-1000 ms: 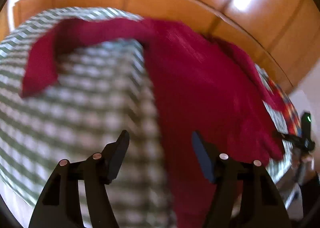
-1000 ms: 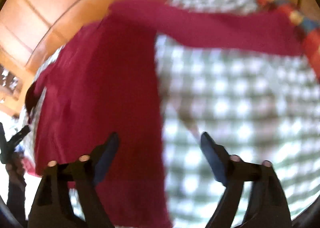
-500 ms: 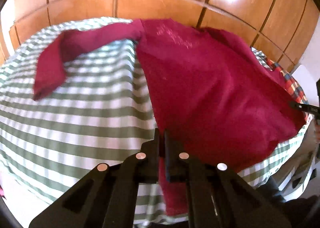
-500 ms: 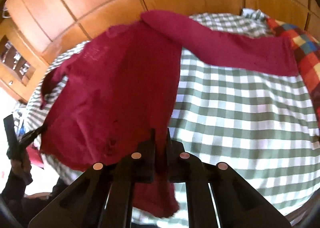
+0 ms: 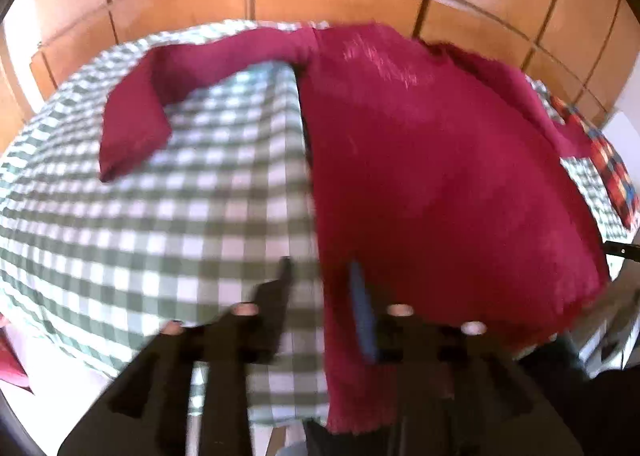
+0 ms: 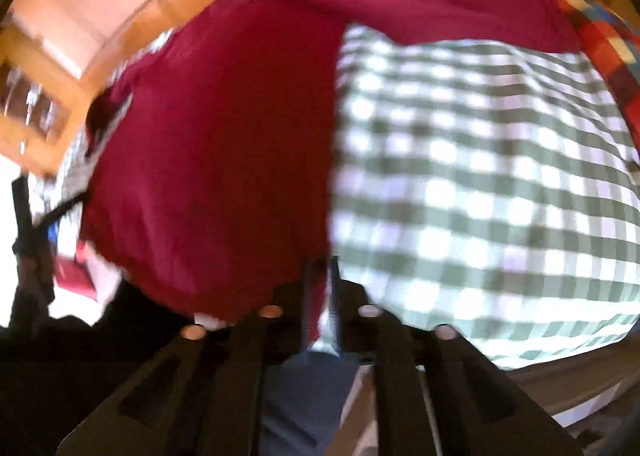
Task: Fold small clothes
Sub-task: 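Lay the sweater flat on the bed with both grippers and release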
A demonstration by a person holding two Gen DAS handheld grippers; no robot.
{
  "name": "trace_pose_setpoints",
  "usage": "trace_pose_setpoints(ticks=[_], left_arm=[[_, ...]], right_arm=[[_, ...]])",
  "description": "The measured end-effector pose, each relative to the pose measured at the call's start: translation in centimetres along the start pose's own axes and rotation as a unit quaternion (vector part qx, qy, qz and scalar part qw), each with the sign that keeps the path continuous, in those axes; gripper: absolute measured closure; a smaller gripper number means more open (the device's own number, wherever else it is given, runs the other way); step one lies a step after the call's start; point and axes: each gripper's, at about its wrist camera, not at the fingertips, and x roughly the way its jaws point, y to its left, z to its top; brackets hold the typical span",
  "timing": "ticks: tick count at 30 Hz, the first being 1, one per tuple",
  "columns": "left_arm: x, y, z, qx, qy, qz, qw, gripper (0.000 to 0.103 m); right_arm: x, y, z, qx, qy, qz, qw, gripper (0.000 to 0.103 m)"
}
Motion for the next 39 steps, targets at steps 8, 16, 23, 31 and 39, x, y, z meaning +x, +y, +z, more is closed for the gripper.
trace_pose_setpoints(ticks=[8, 16, 23, 31, 39], left_arm=[[1.8, -5.3, 3.5, 0.016, -0.038, -0.030, 0.9987, 0.062], [4.6, -13.4, 4.1, 0.097, -0.018, -0.074, 0.9924, 0.058], [5.8, -16.8, 3.2, 0.136, 0.001, -0.078, 0.9876, 0.052], [6.1, -16.3, 3.3, 0.111, 0.012, -0.106, 0.9881, 0.050], [6.2, -15.6, 3.4, 0.095, 0.018, -0.118, 0.9883, 0.047]], right_arm=[[-0.5, -8.8, 5.6, 0.191, -0.108, -0.036, 0.975, 0.044], [1.4, -17.6, 12.6, 0.353, -0.169, -0.057, 0.918, 0.044], [2.3, -17.4, 18.0, 0.302, -0.153, -0.155, 0.928, 0.097], [-6.2, -14.6, 17.3, 0.164, -0.242, -0.364, 0.884, 0.097], [-1.8, -19.3, 18.4, 0.192, -0.167, -0.393, 0.883, 0.097]])
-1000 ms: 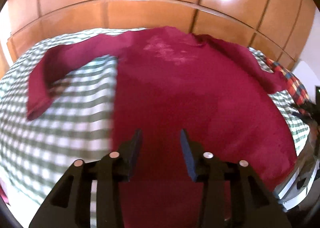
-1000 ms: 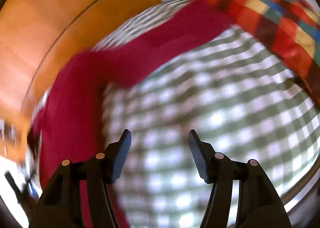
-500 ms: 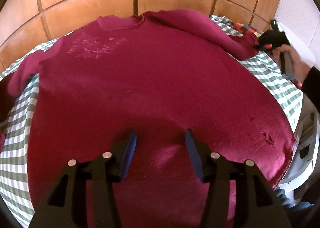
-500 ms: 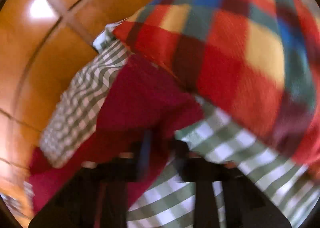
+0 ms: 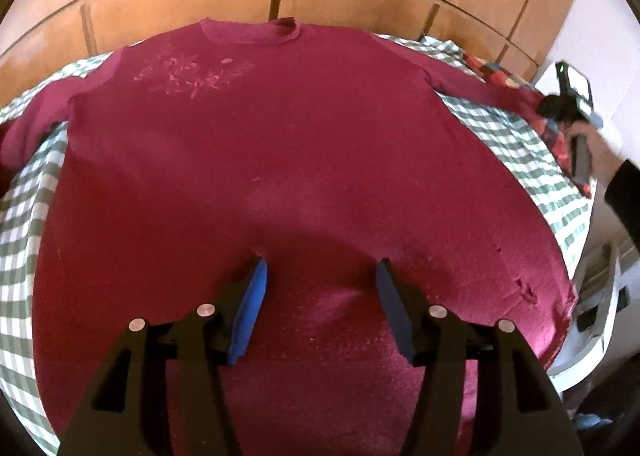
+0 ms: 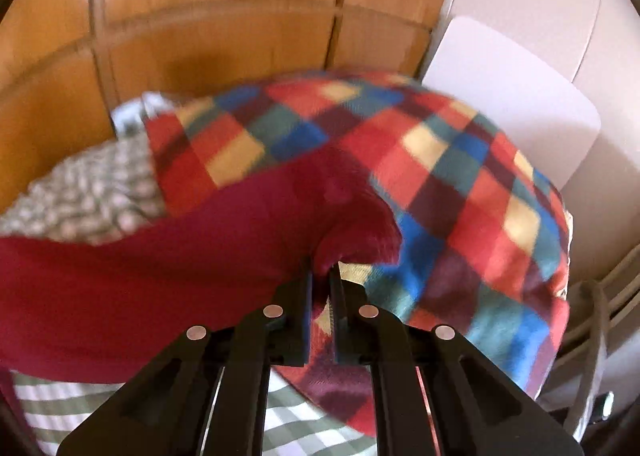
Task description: Fold small clothes
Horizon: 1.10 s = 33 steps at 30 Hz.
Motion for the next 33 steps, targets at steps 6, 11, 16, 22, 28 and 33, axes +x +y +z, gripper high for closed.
trace_pose_setpoints(ticks=[6, 11, 16, 22, 28, 33], left_arm=[[-2.9, 3.2, 0.1, -0.040, -0.030, 0.018, 0.9986, 0.046], [-6.0, 9.2, -0.9, -0.104, -0.063, 0.106, 0.9869, 0.041], [-9.1, 18.3, -4.3, -0.239, -0.066, 0.224, 0.9423, 0.040], [-11.4, 22.6, -5.6, -0.257, -0.077, 0.350, 0.8975, 0.024], [-9.3, 24.4, -2.4, -0.212, -0.077, 0.401, 0.8879, 0.012], [-6.6, 27.2, -1.1, -0.203, -0.045, 0.428, 0.8797, 0.036]], right_arm=[[-2.0, -1.6, -0.5, 0.049, -0.003, 0.042, 0.998, 0.020], [-6.8, -1.1, -1.9, 0.052, -0.030, 0.091, 0.994, 0.020], [-12.1, 6.6, -5.5, -0.021, -0.037, 0.197, 0.979, 0.017], [-16.5, 19.6, -12.0, -0.124, -0.002, 0.314, 0.941, 0.017], [-19.5, 28.6, -17.7, -0.187, 0.031, 0.366, 0.911, 0.017], [-19.8, 31.4, -20.6, -0.227, 0.012, 0.340, 0.912, 0.016]])
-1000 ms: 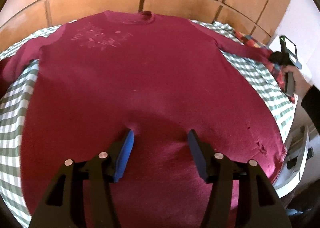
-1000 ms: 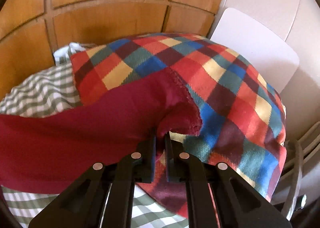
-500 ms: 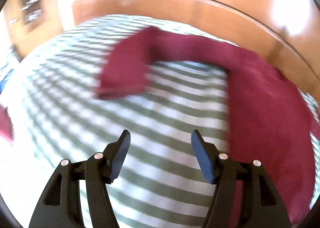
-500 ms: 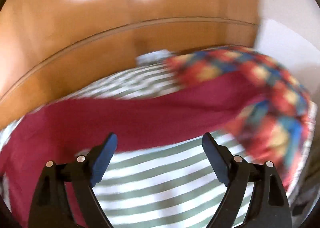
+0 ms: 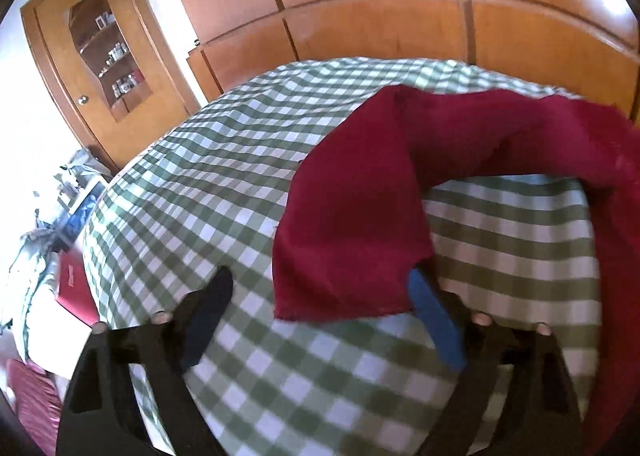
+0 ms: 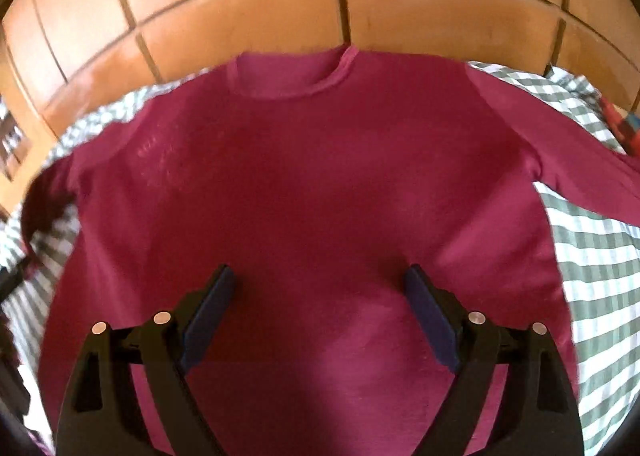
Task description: Fold small clothes
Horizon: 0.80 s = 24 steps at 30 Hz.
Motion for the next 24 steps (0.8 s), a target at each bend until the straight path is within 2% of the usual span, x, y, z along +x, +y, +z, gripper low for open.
trace_pose_setpoints(ticks=[1, 3, 4, 6, 7, 10, 14, 15, 18, 20, 21, 22, 23, 24], left_arm=[[0.4, 0.1, 0.1, 0.003, 0.006, -0.003, 1.0000, 0.047], [0.8, 1.1, 0.4, -0.001, 0.024, -0.033, 0.9992, 0.099], [1.0, 1.8, 0.6, -0.009, 0.034, -0.059, 0.9976, 0.103], [0.3, 3.6, 1.0, -0.032, 0.031, -0.099, 0.9941, 0.103], [-0.6, 5.0, 1.4, -0.046, 0.021, -0.132, 0.9900, 0.103], [-2.3, 9.8, 2.9, -0.106, 0.002, -0.214, 0.9710, 0.103], [-1.7, 14.7, 5.4, -0.165, -0.004, -0.235, 0.9577, 0.103], [-1.1, 15.6, 6.1, -0.174, -0.001, -0.234, 0.9567, 0.103], [1.7, 17.2, 8.2, -0.189, 0.016, -0.185, 0.9641, 0.103], [2.3, 17.4, 8.8, -0.203, 0.024, -0.206, 0.9569, 0.102], [1.8, 17.1, 8.8, -0.198, 0.014, -0.214, 0.9563, 0.087], [0.6, 15.9, 8.5, -0.174, -0.002, -0.205, 0.9632, 0.074], [-0.1, 14.9, 8.3, -0.152, -0.012, -0.188, 0.9702, 0.054], [-0.9, 13.8, 7.8, -0.130, -0.025, -0.174, 0.9758, 0.050]], right_arm=[[0.3, -0.3, -0.1, 0.000, -0.003, 0.000, 1.000, 0.016], [0.3, -0.7, -0.2, 0.001, -0.005, 0.003, 1.000, 0.015], [0.4, -0.9, -0.2, 0.003, -0.005, 0.005, 1.000, 0.014], [0.4, -1.2, -0.2, 0.003, -0.007, 0.005, 1.000, 0.013], [0.5, -1.0, -0.4, 0.002, -0.010, 0.004, 1.000, 0.013], [0.5, -1.0, -0.6, -0.001, -0.015, -0.001, 1.000, 0.012], [0.7, -0.7, -0.6, 0.000, -0.020, -0.001, 1.000, 0.012], [0.6, -0.8, -0.7, 0.000, -0.021, -0.001, 1.000, 0.012], [0.7, -0.8, -0.7, 0.001, -0.022, -0.002, 1.000, 0.012], [0.7, -0.8, -0.8, 0.001, -0.022, -0.001, 1.000, 0.011], [0.7, -0.8, -0.8, 0.001, -0.023, -0.001, 1.000, 0.011], [0.7, -0.8, -0.8, 0.002, -0.024, -0.001, 1.000, 0.011], [0.7, -0.8, -0.8, 0.002, -0.025, -0.002, 1.000, 0.011], [0.8, -0.7, -0.8, 0.001, -0.024, -0.003, 1.000, 0.010]])
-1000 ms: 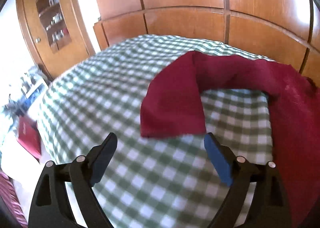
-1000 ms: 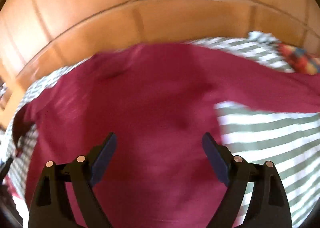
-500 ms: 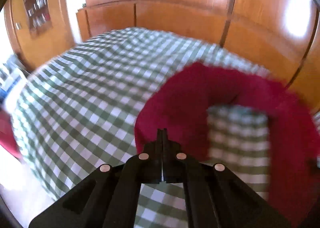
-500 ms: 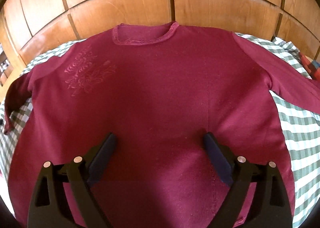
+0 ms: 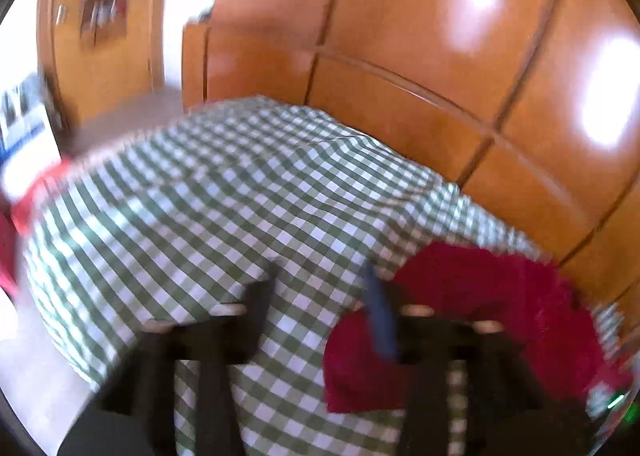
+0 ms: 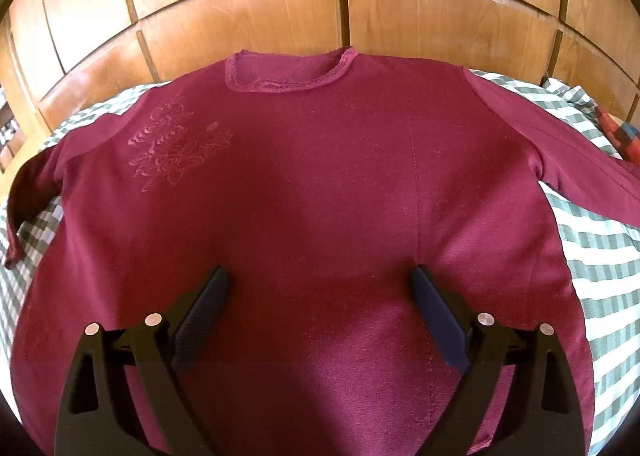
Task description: Fold small clothes
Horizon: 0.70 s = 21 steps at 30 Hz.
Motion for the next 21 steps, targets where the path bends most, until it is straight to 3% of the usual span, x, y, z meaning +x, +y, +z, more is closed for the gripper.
trace_pose_setpoints(ticks=[7, 10, 13, 14, 15, 16, 17, 18, 21], left_arm=[[0.9, -8.0, -7.6, 0.149, 0.022, 0.004, 0.9886, 0.035], [1.8, -9.7, -10.5, 0.205, 0.031, 0.030, 0.9777, 0.028], [4.0, -10.6, -12.3, 0.236, 0.050, 0.058, 0.9686, 0.028], [5.1, -10.6, -12.7, 0.244, 0.056, 0.078, 0.9650, 0.040], [5.7, -10.5, -12.9, 0.246, 0.062, 0.081, 0.9638, 0.060], [5.9, -10.2, -12.5, 0.230, 0.068, 0.061, 0.9688, 0.071], [5.7, -9.9, -12.0, 0.215, 0.069, 0.056, 0.9725, 0.099], [5.2, -9.4, -10.9, 0.196, 0.072, 0.049, 0.9768, 0.098], [2.1, -6.4, -6.8, 0.104, 0.046, -0.024, 0.9933, 0.098]], right_arm=[[0.0, 0.0, 0.1, 0.001, 0.000, 0.001, 1.000, 0.009], [0.0, 0.1, 0.1, 0.001, -0.001, 0.001, 1.000, 0.009], [0.0, 0.1, 0.1, 0.001, 0.000, 0.000, 1.000, 0.009], [0.0, 0.1, 0.1, 0.001, -0.001, 0.001, 1.000, 0.009], [0.0, 0.1, 0.1, 0.001, -0.001, 0.000, 1.000, 0.009], [0.0, 0.1, 0.1, 0.000, -0.001, 0.000, 1.000, 0.009], [0.0, 0.1, 0.1, 0.000, -0.001, -0.001, 1.000, 0.009], [0.0, 0.1, 0.1, -0.001, -0.001, -0.002, 1.000, 0.009], [0.1, 0.2, 0.1, -0.002, 0.000, -0.004, 1.000, 0.009]])
